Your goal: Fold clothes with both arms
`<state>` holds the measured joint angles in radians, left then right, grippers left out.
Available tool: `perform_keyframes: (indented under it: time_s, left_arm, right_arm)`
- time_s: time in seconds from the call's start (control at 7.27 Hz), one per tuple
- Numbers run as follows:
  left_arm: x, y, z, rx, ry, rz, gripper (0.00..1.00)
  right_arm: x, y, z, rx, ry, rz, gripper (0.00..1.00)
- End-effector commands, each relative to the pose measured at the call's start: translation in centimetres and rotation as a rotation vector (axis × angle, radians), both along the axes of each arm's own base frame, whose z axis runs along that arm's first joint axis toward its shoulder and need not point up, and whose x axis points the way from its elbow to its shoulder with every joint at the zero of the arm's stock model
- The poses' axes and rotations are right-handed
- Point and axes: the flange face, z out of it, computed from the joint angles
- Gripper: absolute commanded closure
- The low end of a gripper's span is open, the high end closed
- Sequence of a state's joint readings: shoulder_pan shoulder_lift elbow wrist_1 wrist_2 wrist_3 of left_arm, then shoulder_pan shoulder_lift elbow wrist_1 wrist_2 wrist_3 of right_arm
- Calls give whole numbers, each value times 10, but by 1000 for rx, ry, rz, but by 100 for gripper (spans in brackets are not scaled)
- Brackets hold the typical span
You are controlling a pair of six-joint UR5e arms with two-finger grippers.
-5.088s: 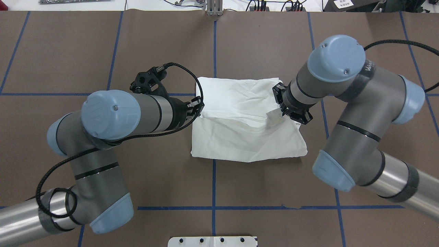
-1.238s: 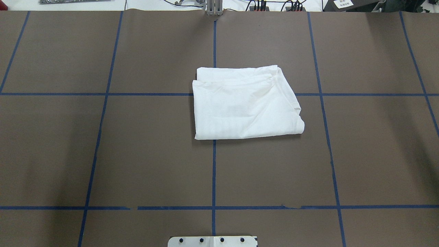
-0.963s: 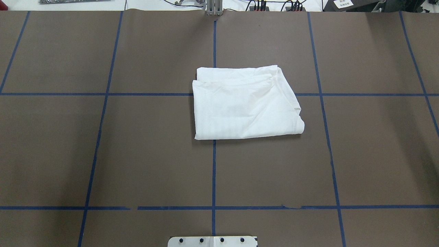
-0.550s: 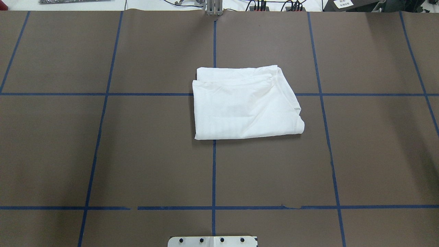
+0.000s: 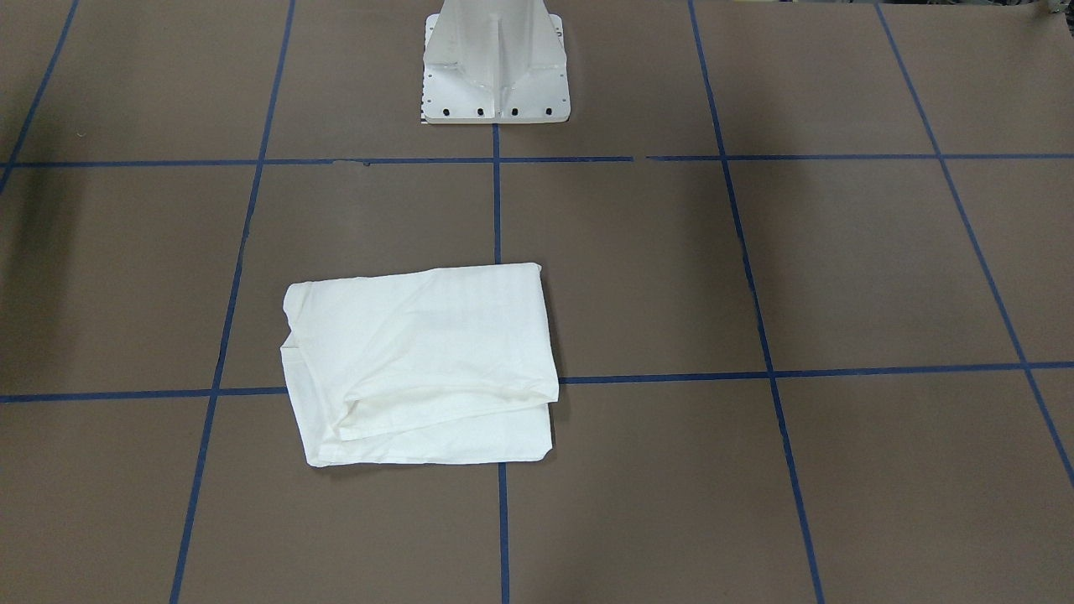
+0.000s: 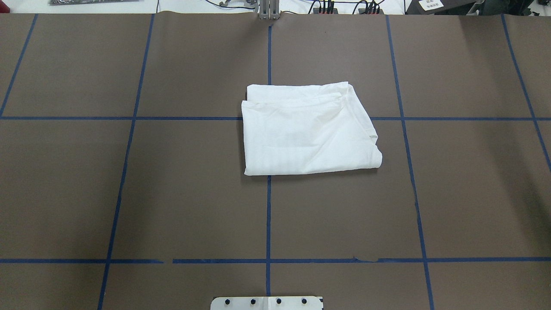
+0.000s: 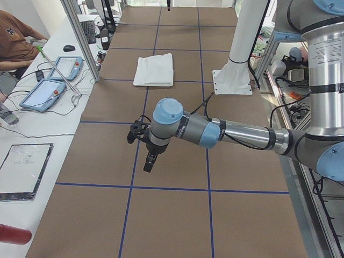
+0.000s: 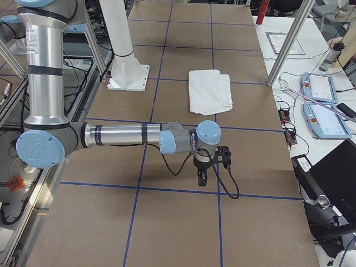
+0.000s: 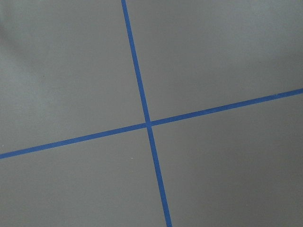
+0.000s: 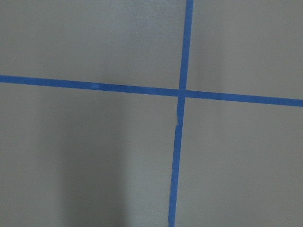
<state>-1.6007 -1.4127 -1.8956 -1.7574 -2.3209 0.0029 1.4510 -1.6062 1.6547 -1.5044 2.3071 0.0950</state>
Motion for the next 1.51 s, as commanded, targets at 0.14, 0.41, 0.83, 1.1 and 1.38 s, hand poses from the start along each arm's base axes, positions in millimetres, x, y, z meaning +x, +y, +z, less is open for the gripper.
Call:
perform_keyframes:
  time_s: [0.14,0.41,0.83,1.1,1.38]
  left_arm:
    - [1,-2,11,-20,9,5,1]
    - [2,-2,13,-24,9,8,1]
    - [2,-3,7,3,9,6,1]
    - [2,-2,4,8,8,6,1]
    - [2,-3,5,8,8,6,1]
  right_arm:
    - [-2,-9,-11,14,-16,-1,0]
    - [-2,-21,-27,-2,-15,0,0]
    - [-1,-16,-43,-37,1,2,0]
    - [-1,-17,-46,-27,-8,2,0]
    - [-1,-18,-50,-20,-8,2,0]
